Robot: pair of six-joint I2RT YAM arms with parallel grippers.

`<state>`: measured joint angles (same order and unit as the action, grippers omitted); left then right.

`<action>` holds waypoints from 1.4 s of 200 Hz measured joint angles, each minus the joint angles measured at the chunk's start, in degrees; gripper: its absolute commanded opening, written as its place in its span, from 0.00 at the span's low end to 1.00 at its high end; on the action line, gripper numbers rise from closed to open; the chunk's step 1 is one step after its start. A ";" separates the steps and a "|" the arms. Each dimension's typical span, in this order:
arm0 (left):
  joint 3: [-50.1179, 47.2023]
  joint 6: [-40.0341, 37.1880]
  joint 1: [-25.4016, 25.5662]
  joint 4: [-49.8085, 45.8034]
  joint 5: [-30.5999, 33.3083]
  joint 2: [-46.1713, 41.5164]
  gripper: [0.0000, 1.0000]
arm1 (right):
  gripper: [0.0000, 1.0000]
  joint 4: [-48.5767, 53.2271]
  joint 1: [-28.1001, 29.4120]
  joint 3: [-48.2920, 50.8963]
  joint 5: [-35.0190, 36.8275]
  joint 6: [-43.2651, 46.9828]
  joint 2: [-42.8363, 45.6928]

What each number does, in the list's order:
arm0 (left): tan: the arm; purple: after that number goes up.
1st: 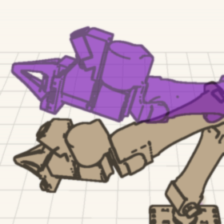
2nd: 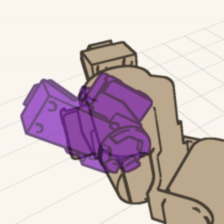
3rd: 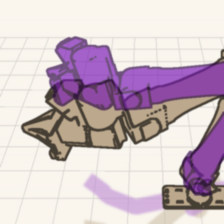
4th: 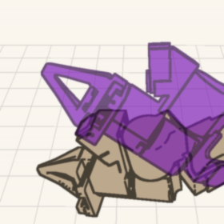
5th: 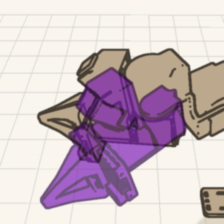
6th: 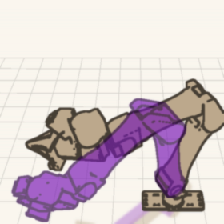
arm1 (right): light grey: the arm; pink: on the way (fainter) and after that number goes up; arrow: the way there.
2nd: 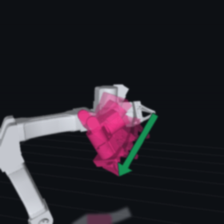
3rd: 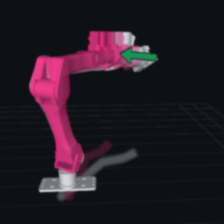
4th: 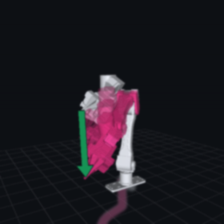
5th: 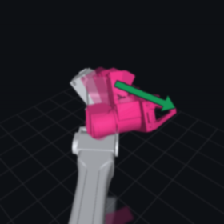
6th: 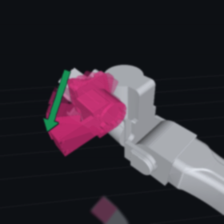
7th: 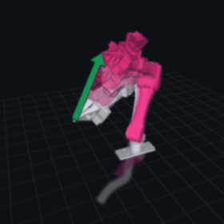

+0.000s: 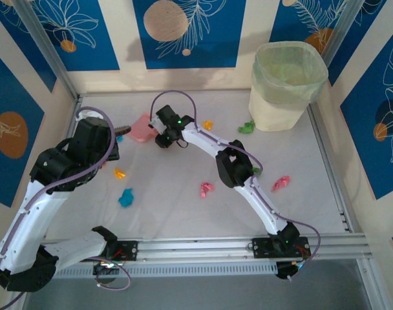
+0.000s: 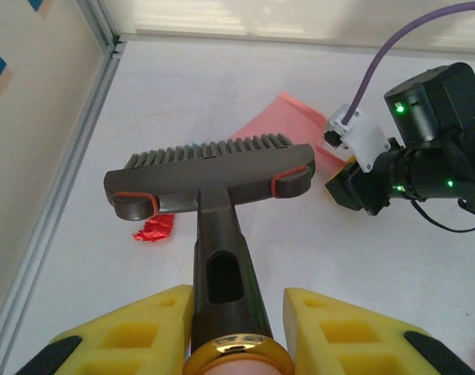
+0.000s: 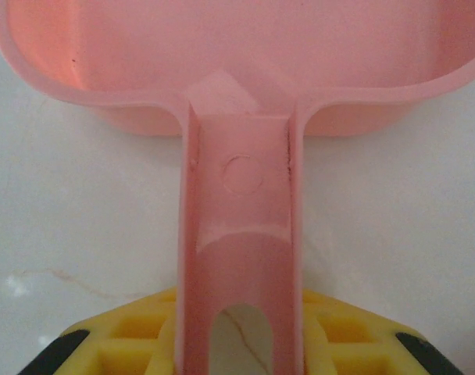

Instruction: Sweep away the paper scraps from the table

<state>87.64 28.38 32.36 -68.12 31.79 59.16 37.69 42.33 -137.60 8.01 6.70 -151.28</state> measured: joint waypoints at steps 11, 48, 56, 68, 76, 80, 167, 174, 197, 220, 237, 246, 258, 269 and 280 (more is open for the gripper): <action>0.59 0.07 0.00 0.59 -0.79 0.17 0.00 | 0.00 0.92 0.00 1.62 0.04 -0.35 2.14; 1.20 1.16 0.00 5.66 -3.93 0.24 0.00 | 0.00 3.87 0.00 10.47 0.20 -1.18 15.98; 1.29 1.33 0.00 6.97 -5.07 0.35 0.00 | 0.00 4.83 0.00 11.78 0.20 -1.22 19.26; 1.40 1.36 0.00 8.96 -6.80 0.46 0.00 | 0.00 6.08 -0.09 13.66 0.42 -1.68 23.89; 1.44 1.66 0.00 10.12 -7.87 0.57 0.00 | 0.00 6.69 -0.28 15.72 0.61 -2.16 27.21; 1.44 1.92 0.00 10.82 -8.48 0.57 0.00 | 0.00 7.06 -0.39 17.09 0.81 -2.45 29.24; -2.91 6.23 1.33 30.91 -19.41 5.46 0.00 | 0.00 13.97 -9.60 54.07 -0.26 -10.99 65.33; -2.19 6.23 1.70 31.93 -20.55 7.39 0.00 | 0.00 14.58 -10.97 56.30 -0.50 -12.22 67.91; -1.36 6.19 2.71 34.56 -24.52 12.37 0.00 | 0.00 16.39 -14.75 61.11 -0.50 -16.31 75.34; 0.31 5.77 2.82 35.67 -28.94 17.35 0.00 | 0.00 20.20 -15.85 61.88 -0.48 -21.11 79.43; 3.32 5.55 3.02 36.37 -32.26 21.97 0.00 | 0.00 23.80 -15.85 61.90 -0.50 -24.90 81.20; 5.14 5.18 3.37 36.68 -33.62 24.44 0.00 | 0.00 26.27 -15.85 61.94 -0.50 -26.75 82.16; 7.93 4.04 4.42 37.22 -35.23 28.15 0.00 | 0.00 29.35 -15.85 61.96 -0.48 -28.81 83.45; 10.67 2.69 5.86 37.33 -36.35 31.63 0.00 | 0.00 32.26 -16.00 61.96 -0.44 -30.49 84.78; 13.60 1.38 7.43 37.29 -37.55 35.06 0.00 | 0.00 35.19 -16.33 61.96 -0.44 -31.80 86.14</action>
<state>101.23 29.76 39.79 -30.83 -5.76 94.21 72.88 26.00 -75.64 7.57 -25.10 -65.14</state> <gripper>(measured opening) 0.315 0.283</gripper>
